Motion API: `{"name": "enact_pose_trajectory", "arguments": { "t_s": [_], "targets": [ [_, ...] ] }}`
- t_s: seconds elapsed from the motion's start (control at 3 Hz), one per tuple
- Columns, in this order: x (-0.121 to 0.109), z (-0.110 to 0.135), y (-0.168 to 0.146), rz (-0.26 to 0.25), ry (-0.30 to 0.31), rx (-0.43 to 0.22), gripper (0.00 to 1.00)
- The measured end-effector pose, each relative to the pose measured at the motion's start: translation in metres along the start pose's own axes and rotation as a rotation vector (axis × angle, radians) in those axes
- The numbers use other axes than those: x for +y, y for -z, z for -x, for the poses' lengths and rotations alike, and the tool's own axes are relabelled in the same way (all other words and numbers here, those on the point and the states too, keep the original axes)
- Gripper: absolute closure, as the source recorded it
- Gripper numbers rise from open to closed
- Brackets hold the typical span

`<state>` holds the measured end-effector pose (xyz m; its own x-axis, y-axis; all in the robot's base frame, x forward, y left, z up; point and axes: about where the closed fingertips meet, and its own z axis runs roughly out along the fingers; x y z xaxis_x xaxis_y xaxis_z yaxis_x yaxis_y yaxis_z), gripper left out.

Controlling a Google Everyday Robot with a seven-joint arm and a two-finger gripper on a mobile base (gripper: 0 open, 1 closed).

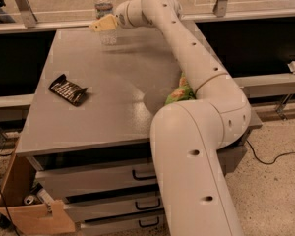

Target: Pick water bottle

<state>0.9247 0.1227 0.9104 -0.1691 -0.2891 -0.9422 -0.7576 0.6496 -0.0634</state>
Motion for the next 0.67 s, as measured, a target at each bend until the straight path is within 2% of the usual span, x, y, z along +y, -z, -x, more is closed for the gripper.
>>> {"name": "enact_pose_trajectory", "arguments": {
  "t_s": [0.33, 0.67],
  "targets": [
    [-0.0106, 0.0, -0.0101, -0.036, -0.049, -0.015, 0.25],
    [-0.0143, 0.0051, -0.0092, -0.042, -0.072, -0.029, 0.47]
  ]
}}
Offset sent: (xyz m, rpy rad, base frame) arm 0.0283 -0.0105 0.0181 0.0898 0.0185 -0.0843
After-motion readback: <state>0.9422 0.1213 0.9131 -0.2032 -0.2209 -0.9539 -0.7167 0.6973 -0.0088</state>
